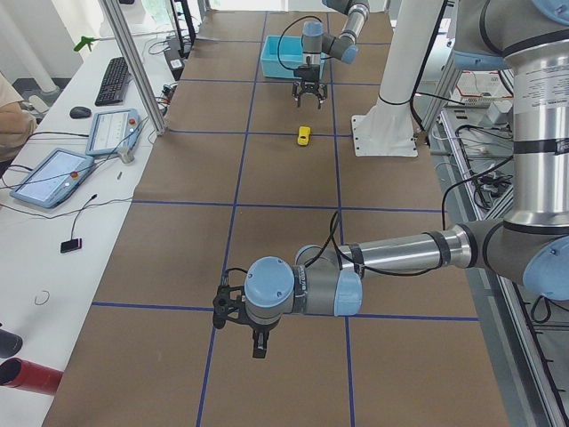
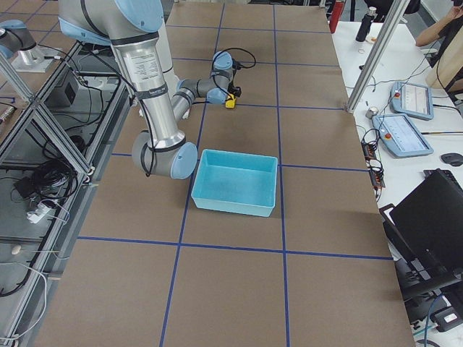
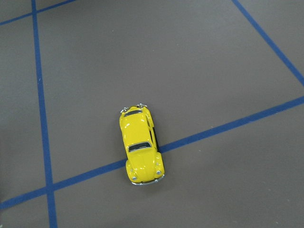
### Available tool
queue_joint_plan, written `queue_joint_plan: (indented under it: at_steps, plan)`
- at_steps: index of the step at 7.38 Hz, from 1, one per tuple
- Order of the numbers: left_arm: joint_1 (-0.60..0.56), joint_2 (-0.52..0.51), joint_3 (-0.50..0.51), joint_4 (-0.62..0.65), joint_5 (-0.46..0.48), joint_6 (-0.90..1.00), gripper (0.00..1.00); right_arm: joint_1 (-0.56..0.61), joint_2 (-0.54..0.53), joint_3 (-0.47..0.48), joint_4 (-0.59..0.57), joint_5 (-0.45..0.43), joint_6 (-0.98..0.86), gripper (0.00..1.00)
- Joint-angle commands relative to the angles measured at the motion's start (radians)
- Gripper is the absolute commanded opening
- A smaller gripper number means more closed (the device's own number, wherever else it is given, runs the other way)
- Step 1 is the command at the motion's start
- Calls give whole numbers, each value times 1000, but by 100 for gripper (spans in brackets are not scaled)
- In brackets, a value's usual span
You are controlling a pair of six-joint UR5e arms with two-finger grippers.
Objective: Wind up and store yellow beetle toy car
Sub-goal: 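Move the right gripper over the yellow car, then lower the right gripper and close it on the yellow car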
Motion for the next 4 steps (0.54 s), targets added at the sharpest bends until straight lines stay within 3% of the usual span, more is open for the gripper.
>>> queue_joint_plan:
  at_steps: [1, 4]
  plan:
    - [0, -2, 0, 0, 0, -1, 100, -25, 41, -21, -22, -31, -10, 99]
    - [0, -2, 0, 0, 0, -2, 100, -12, 64, -82, -11, -100, -108, 99]
